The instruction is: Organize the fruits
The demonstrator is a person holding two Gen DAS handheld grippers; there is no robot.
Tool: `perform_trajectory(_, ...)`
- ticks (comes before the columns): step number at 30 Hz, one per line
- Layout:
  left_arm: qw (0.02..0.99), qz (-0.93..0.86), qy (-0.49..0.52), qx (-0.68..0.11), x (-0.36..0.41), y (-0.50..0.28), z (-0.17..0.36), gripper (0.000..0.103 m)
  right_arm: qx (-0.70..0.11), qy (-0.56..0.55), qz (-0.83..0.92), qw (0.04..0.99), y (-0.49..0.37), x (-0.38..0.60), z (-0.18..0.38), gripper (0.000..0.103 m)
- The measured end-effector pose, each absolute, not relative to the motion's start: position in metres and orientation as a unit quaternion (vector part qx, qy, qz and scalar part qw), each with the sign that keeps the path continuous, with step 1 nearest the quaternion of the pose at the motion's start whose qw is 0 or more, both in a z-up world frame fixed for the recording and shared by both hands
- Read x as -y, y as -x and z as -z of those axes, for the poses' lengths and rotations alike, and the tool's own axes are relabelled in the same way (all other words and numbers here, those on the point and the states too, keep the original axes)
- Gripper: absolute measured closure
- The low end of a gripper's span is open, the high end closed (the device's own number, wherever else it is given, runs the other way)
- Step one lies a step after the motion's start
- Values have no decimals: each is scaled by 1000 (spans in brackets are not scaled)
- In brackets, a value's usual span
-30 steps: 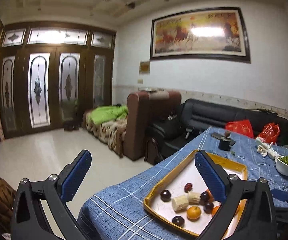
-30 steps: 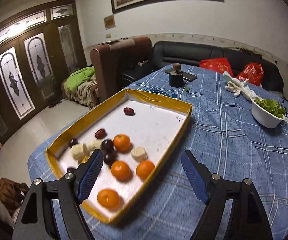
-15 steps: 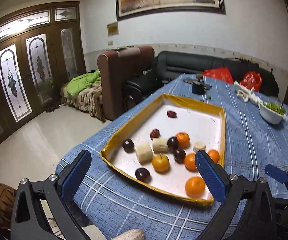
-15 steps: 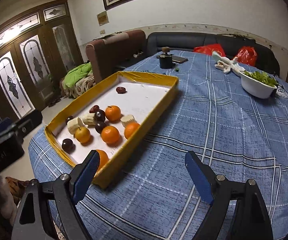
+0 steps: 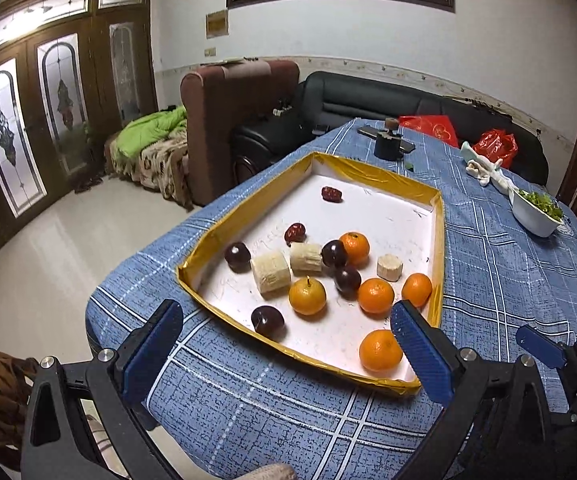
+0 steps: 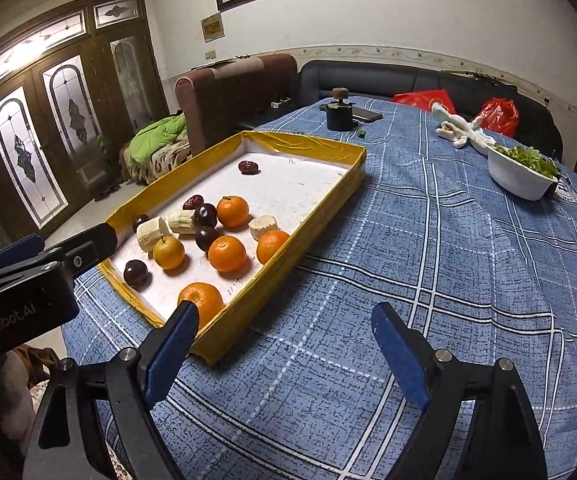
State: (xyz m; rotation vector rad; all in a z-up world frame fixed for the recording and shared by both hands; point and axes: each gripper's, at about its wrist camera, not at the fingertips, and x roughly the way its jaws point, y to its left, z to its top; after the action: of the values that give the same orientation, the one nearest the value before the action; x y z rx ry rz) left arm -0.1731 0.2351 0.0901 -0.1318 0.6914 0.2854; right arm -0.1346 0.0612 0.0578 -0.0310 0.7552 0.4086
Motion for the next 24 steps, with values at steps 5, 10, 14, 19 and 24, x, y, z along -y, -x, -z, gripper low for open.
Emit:
perform_trajectory(5, 926, -139, 72, -343, -240, 170, -86, 0, -370, 17, -198, 908, 133, -64, -56, 11)
perform_trajectory(10, 924, -138, 77, -348, -243, 169, -84, 0, -374, 21, -199, 906, 132, -68, -53, 11)
perform_trajectory(14, 923, -138, 78, -351, -244, 168, -83, 0, -376, 23, -200, 905, 132, -70, -52, 11)
perform_trajectory(19, 921, -138, 80, -354, -245, 166, -81, 0, -379, 23, -200, 903, 130, -70, -50, 10)
perform_trajectory(24, 921, -137, 79, -356, -244, 165, -79, 0, -382, 21, -200, 902, 128, -70, -48, 10)
